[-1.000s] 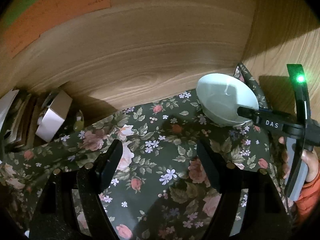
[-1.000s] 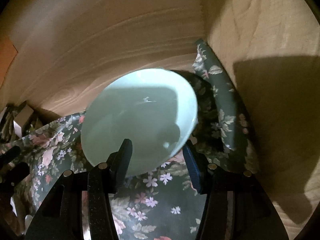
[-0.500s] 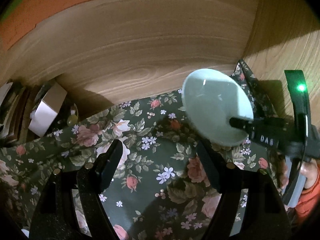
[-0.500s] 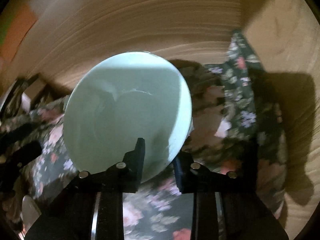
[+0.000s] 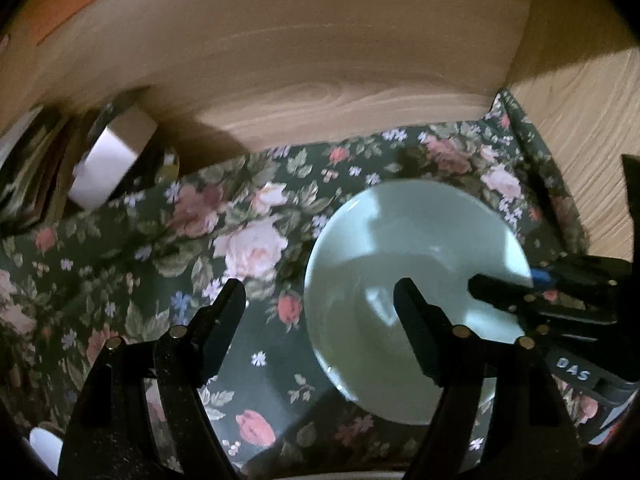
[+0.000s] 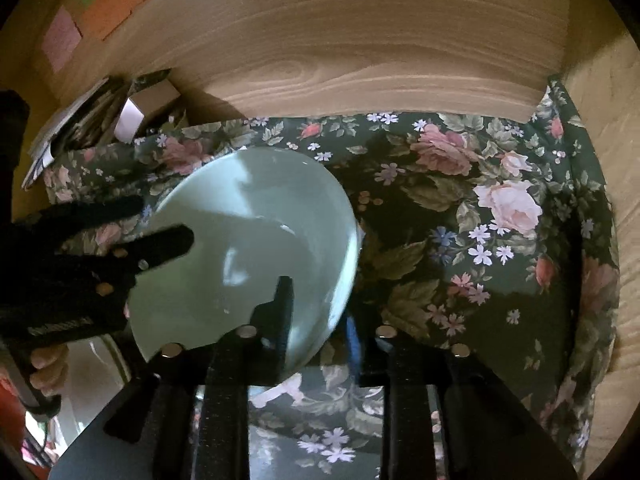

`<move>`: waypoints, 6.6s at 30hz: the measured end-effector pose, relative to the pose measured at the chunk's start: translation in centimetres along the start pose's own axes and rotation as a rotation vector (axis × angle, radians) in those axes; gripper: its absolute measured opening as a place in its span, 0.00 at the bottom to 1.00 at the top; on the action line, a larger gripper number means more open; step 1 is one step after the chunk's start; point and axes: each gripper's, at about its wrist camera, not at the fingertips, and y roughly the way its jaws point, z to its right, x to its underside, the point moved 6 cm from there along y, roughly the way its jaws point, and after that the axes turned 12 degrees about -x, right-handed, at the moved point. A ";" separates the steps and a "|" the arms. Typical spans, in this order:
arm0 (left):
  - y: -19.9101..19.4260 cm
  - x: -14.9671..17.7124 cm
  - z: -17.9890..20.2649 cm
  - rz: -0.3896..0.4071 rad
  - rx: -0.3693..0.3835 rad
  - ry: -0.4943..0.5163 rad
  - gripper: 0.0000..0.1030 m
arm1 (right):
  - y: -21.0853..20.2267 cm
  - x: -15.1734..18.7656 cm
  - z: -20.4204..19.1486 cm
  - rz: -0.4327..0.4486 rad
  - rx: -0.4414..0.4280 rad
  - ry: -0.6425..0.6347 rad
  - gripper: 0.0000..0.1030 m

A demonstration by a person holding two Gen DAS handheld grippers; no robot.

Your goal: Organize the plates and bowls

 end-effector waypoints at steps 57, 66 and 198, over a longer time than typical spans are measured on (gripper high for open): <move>-10.5 4.3 -5.7 0.132 0.005 -0.098 0.24 | -5.1 -0.9 -10.4 0.208 -0.096 -0.123 0.19; -12.1 7.2 -8.8 0.138 -0.013 -0.149 0.24 | -4.5 0.1 -14.1 0.199 -0.116 -0.178 0.19; -9.9 23.0 -23.8 -0.022 -0.071 -0.484 0.42 | 11.1 6.4 -27.1 -0.214 -0.272 -0.404 0.34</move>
